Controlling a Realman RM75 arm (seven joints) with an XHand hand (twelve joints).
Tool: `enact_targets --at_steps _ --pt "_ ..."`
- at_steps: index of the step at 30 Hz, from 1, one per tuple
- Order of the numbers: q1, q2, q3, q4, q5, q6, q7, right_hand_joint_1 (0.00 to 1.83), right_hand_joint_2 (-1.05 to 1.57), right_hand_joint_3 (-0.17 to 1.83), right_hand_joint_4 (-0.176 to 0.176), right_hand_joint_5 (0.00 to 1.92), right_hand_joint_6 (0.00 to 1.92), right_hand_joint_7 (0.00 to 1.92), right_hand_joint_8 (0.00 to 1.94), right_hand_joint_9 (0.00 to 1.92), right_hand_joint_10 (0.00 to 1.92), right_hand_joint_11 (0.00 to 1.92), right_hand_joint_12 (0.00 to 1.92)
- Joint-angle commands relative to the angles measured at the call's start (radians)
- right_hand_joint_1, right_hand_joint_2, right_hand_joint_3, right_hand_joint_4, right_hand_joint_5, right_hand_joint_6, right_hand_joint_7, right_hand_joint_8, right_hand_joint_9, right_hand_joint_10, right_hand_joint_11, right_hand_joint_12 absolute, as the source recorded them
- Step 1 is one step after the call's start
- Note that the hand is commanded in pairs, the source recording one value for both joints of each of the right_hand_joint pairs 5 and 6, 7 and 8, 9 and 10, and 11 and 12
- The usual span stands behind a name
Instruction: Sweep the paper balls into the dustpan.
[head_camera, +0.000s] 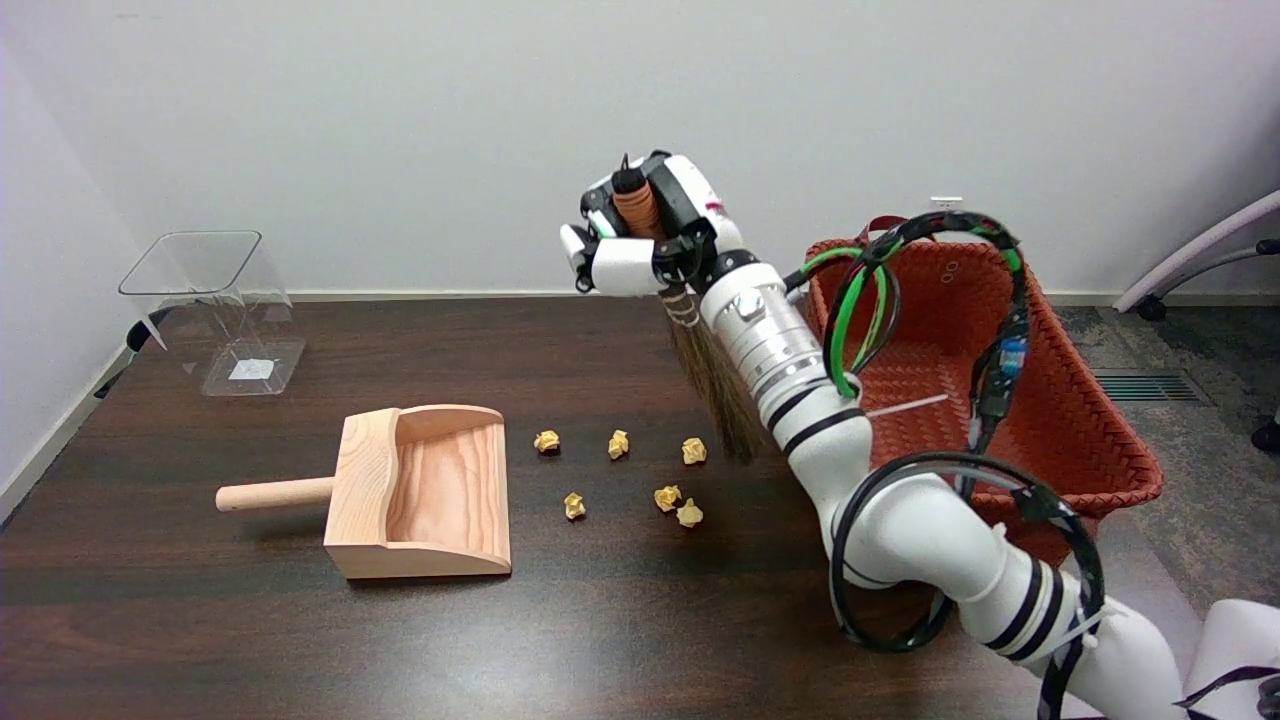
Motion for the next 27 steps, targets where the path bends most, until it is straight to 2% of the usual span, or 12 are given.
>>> enact_targets --at_steps 1,5,12,27 --pt "-0.081 -0.077 0.029 0.06 0.037 0.046 -0.057 1.42 0.75 0.96 0.0 1.92 1.92 1.92 1.92 1.92 1.92 1.92 1.92" --pt "-0.11 -0.07 0.032 0.045 0.071 0.047 -0.054 1.43 0.73 0.96 0.0 1.92 1.92 1.92 1.92 1.92 1.92 1.92 1.92" --pt "-0.147 -0.076 0.075 0.041 0.028 0.047 -0.057 1.43 0.69 0.96 0.0 1.92 1.92 1.92 1.92 1.92 1.92 1.92 1.92" --pt "-0.123 -0.116 0.047 0.147 -0.06 0.123 -0.03 1.43 0.67 0.96 0.0 1.92 1.92 1.92 1.92 1.92 1.92 1.92 1.92"
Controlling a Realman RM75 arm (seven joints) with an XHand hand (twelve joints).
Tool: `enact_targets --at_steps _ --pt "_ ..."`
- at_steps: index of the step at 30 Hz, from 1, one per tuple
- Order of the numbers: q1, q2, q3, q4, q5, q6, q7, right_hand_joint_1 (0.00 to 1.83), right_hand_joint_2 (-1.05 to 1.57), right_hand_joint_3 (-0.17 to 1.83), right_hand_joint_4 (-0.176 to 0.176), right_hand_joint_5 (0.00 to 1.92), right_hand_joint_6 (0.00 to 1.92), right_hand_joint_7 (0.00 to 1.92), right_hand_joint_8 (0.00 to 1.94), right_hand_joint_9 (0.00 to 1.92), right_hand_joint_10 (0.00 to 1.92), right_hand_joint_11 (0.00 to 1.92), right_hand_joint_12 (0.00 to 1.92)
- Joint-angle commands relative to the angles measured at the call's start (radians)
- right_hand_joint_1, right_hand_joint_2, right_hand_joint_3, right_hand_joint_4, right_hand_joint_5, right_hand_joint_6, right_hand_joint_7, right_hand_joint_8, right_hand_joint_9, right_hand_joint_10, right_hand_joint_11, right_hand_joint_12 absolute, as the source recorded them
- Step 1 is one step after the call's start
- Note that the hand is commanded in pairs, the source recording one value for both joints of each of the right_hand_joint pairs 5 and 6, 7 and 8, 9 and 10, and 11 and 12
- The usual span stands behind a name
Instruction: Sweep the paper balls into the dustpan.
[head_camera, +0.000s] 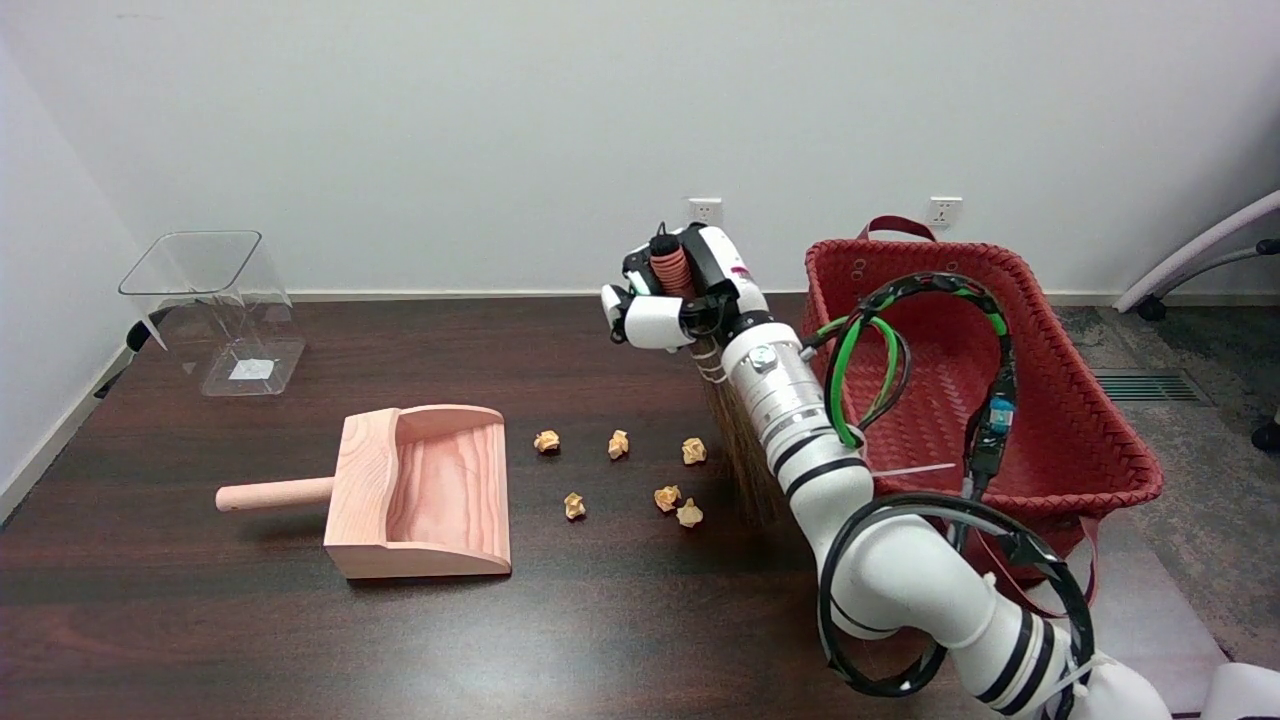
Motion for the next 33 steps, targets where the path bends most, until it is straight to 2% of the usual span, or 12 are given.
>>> enact_targets --at_steps 1,15,25,33 --pt "-0.008 -0.051 -0.007 0.099 -0.067 0.055 0.031 1.43 0.67 0.96 0.0 1.92 1.92 1.92 1.92 1.92 1.92 1.92 1.92" --pt "0.014 -0.158 -0.023 0.221 -0.092 0.066 0.16 1.42 0.67 0.93 0.0 1.92 1.92 1.92 1.92 1.92 1.92 1.92 1.92" --pt "0.082 -0.253 -0.03 0.346 -0.127 0.06 0.256 1.42 0.68 0.91 0.0 1.92 1.92 1.92 1.92 1.92 1.92 1.92 1.92" --pt "0.151 -0.332 -0.061 0.443 -0.138 0.06 0.272 1.42 0.69 0.9 0.0 1.92 1.92 1.92 1.92 1.92 1.92 1.92 1.92"
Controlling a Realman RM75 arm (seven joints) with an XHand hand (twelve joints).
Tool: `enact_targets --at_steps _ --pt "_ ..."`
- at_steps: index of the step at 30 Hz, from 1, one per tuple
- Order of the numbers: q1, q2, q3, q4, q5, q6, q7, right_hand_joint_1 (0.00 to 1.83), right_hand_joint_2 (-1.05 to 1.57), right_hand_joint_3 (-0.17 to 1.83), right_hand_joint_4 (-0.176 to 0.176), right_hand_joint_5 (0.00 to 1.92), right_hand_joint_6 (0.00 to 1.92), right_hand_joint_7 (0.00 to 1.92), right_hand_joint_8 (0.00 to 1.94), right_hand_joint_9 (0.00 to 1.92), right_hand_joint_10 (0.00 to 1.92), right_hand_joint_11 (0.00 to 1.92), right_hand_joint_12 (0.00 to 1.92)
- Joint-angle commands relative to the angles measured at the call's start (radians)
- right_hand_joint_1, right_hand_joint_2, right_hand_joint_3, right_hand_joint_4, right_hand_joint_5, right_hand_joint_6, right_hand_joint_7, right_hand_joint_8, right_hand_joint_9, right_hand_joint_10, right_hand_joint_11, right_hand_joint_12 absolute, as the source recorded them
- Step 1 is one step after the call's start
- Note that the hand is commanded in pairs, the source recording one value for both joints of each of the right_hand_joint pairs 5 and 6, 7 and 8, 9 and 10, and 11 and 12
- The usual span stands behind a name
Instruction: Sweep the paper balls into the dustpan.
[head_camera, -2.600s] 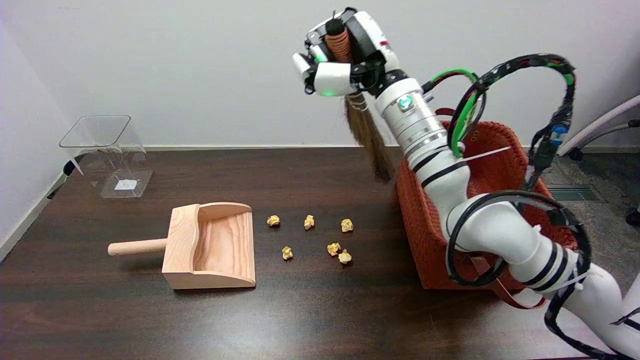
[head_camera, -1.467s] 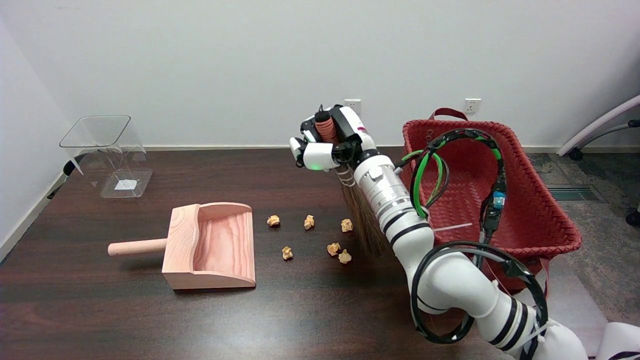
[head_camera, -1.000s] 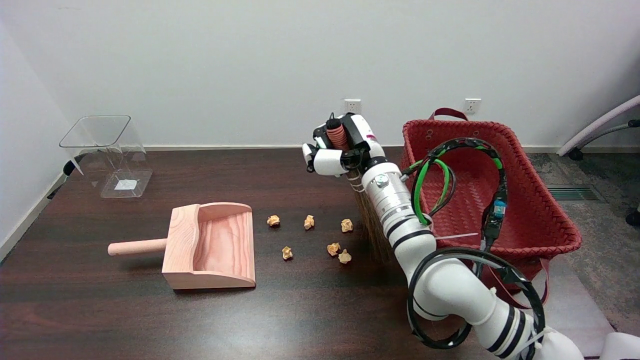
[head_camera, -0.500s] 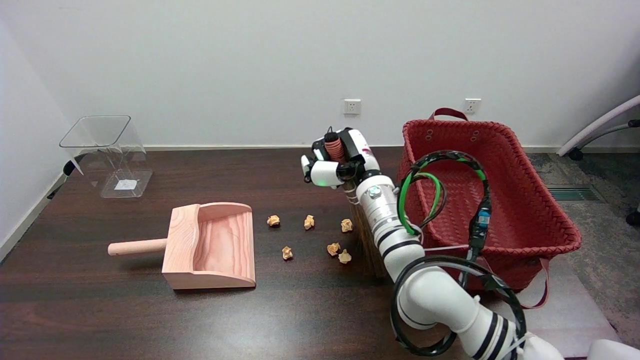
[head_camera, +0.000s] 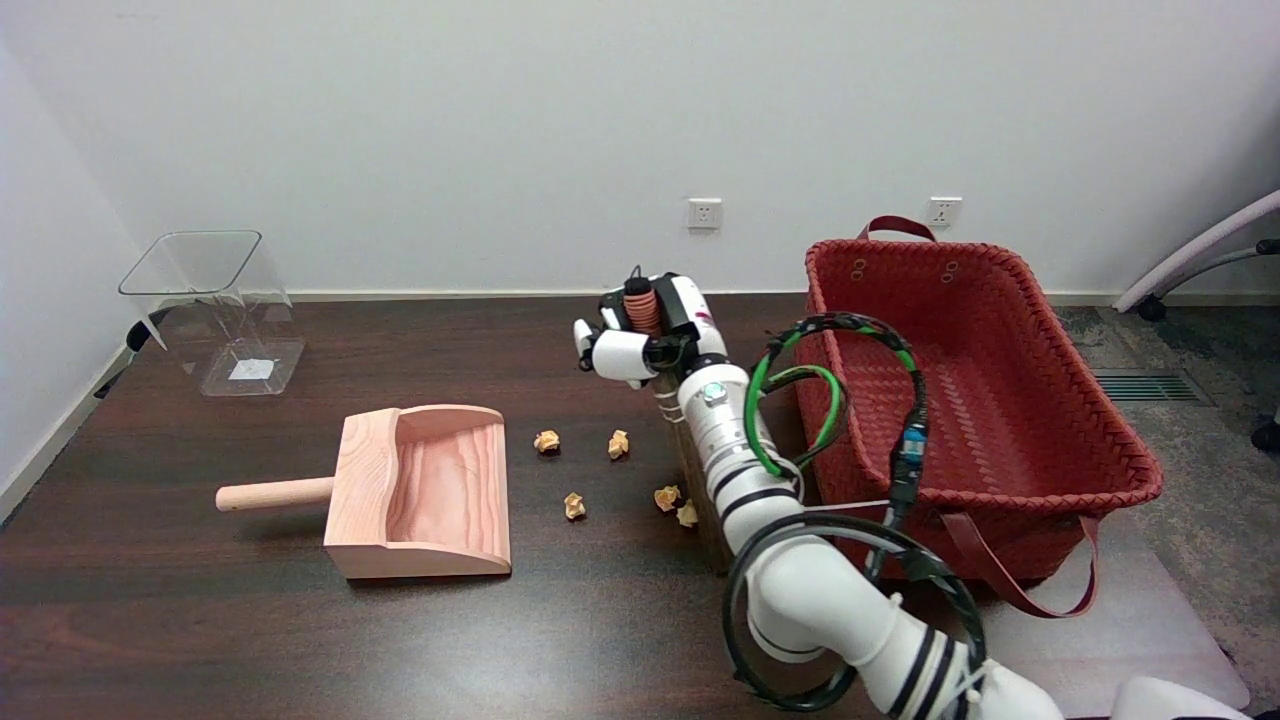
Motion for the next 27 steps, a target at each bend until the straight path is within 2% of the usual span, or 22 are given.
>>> enact_targets --at_steps 1,9,22,27 --pt "0.122 -0.163 -0.042 0.212 -0.04 0.002 0.104 1.42 0.69 0.9 0.0 1.92 1.92 1.92 1.92 1.92 1.92 1.92 1.92" --pt "0.184 -0.224 -0.076 0.295 -0.04 0.001 0.106 1.42 0.7 0.9 0.0 1.92 1.92 1.92 1.92 1.92 1.92 1.92 1.92" --pt "0.206 -0.295 -0.108 0.314 -0.04 -0.022 0.129 1.41 0.71 0.88 0.0 1.92 1.92 1.92 1.92 1.92 1.92 1.92 1.92" --pt "0.235 -0.323 -0.118 0.344 -0.04 -0.067 0.192 1.41 0.71 0.89 0.0 1.92 1.92 1.92 1.92 1.92 1.92 1.92 1.92"
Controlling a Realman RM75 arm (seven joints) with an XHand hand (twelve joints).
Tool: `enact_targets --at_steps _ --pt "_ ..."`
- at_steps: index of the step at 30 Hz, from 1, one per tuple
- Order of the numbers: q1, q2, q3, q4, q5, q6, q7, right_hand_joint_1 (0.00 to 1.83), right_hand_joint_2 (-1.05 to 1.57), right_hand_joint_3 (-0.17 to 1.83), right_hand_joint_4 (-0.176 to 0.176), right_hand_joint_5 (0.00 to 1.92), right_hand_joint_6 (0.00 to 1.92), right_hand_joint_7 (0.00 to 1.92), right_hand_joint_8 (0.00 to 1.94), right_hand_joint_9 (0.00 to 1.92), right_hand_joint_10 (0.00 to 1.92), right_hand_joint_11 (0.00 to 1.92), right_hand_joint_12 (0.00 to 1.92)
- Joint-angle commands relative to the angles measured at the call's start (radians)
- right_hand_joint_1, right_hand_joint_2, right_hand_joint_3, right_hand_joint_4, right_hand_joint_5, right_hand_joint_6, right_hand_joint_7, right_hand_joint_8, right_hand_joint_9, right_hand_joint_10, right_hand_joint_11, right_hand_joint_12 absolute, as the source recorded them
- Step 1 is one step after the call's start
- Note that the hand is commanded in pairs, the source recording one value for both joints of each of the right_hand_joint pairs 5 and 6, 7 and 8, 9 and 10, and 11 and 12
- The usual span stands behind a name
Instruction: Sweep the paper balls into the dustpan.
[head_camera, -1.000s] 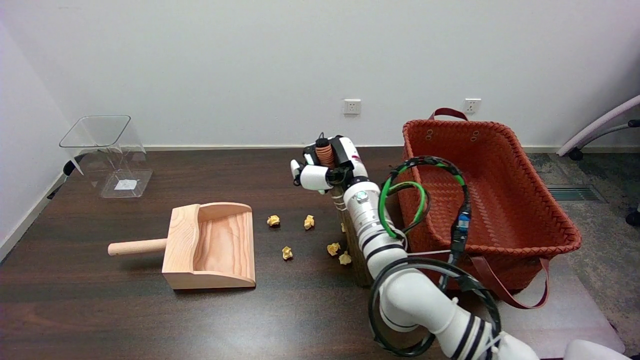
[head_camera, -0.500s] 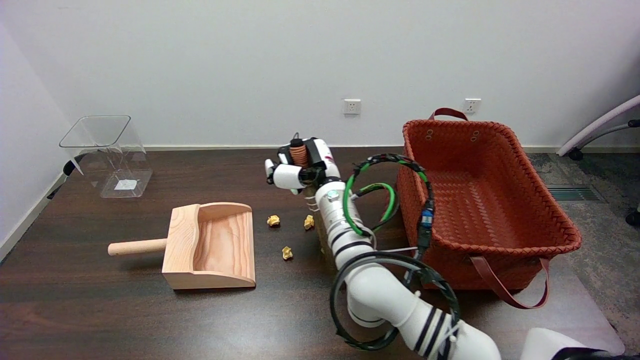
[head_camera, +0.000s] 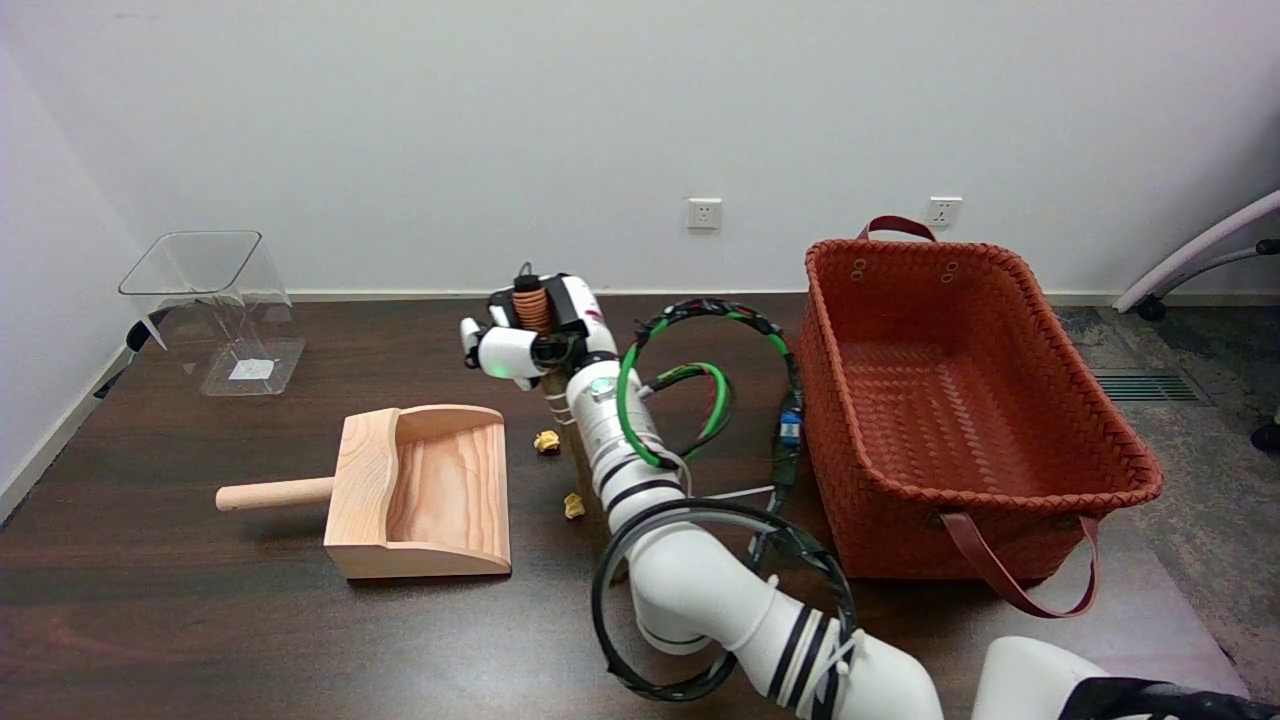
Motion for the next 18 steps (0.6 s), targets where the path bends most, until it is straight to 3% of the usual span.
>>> enact_targets --at_steps 1,18 --pt "0.076 -0.106 -0.043 0.094 -0.005 -0.064 0.091 1.41 0.71 0.88 0.0 1.92 1.92 1.92 1.92 1.92 1.92 1.92 1.92" --pt "0.193 -0.219 -0.054 0.277 0.003 -0.082 0.216 1.39 0.75 0.87 0.0 1.92 1.92 1.92 1.92 1.92 1.92 1.92 1.92"
